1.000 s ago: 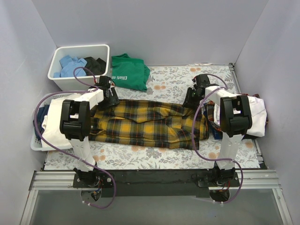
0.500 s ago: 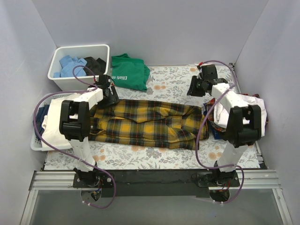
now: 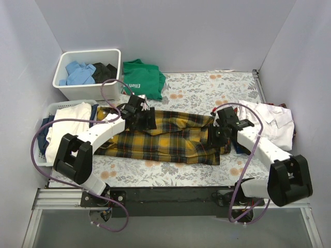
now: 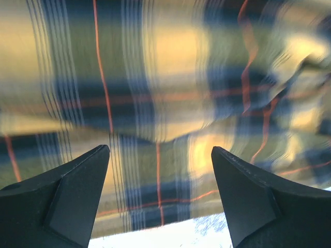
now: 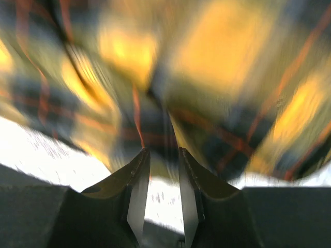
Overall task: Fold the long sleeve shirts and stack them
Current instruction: Fold the shirt
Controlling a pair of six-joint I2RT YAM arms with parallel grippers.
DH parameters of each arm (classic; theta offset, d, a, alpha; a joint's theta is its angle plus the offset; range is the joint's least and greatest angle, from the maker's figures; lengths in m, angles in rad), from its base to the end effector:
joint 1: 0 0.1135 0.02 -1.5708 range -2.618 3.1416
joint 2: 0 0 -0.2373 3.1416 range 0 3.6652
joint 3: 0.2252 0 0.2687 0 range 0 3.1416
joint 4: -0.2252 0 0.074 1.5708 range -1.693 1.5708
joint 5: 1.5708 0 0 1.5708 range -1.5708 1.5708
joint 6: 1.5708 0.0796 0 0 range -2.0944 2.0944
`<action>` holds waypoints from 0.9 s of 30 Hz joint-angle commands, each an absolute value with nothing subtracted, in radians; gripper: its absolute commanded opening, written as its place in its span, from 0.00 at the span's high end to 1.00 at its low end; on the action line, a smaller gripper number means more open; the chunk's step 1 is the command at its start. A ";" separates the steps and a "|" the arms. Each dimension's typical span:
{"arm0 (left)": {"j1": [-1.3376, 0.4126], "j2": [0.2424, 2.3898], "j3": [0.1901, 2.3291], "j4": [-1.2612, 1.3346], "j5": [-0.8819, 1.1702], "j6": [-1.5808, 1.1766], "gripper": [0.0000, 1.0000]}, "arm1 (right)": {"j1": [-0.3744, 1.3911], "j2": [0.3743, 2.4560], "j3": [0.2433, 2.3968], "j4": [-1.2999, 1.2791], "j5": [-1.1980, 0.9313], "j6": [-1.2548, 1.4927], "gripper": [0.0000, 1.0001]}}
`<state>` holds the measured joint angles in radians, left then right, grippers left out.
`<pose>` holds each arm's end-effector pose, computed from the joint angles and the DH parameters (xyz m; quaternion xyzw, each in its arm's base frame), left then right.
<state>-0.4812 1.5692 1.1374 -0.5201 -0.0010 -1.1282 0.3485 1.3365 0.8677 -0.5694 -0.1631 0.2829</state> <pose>0.3295 -0.1720 0.1706 -0.3029 0.9030 -0.2191 0.2115 0.2805 0.1157 0.1481 -0.0530 0.9603 0.1561 0.2249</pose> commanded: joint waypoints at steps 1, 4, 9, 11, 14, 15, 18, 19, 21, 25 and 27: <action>-0.482 1.519 1.017 -0.535 0.061 -1.190 0.20 | 0.353 1.189 0.778 -0.629 -0.167 0.316 0.63; -0.494 1.535 0.976 -0.523 0.043 -1.206 0.20 | 0.354 1.177 0.724 -0.621 -0.173 0.322 0.63; -0.497 1.597 0.954 -0.523 0.012 -1.216 0.20 | 0.354 1.241 0.657 -0.531 -0.160 0.324 0.63; -0.495 1.623 0.951 -0.531 -0.040 -1.218 0.20 | 0.351 1.296 0.644 -0.502 -0.143 0.321 0.63; -0.495 1.660 0.953 -0.560 -0.080 -1.221 0.20 | 0.351 1.368 0.647 -0.488 -0.106 0.307 0.63; -0.495 1.666 0.953 -0.575 -0.089 -1.223 0.20 | 0.351 1.382 0.652 -0.486 -0.063 0.305 0.63; -0.497 1.680 0.940 -0.598 -0.121 -1.230 0.20 | 0.336 1.430 0.689 -0.517 0.030 0.308 0.64; -0.497 1.683 0.934 -0.600 -0.126 -1.230 0.20 | 0.328 1.436 0.699 -0.525 0.049 0.314 0.64; -0.495 1.692 0.925 -0.606 -0.146 -1.236 0.20 | 0.298 1.434 0.725 -0.537 0.105 0.334 0.64; -0.494 1.704 0.920 -0.612 -0.150 -1.239 0.20 | 0.232 1.425 0.765 -0.551 0.143 0.344 0.65; -0.494 1.704 0.925 -0.606 -0.147 -1.233 0.20 | 0.209 1.431 0.796 -0.555 0.140 0.331 0.65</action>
<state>-0.5068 1.6424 0.9646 -0.5385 -0.0570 -1.2453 0.2604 1.4113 0.7395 -0.5686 -0.0166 0.3454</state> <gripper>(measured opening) 0.799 0.351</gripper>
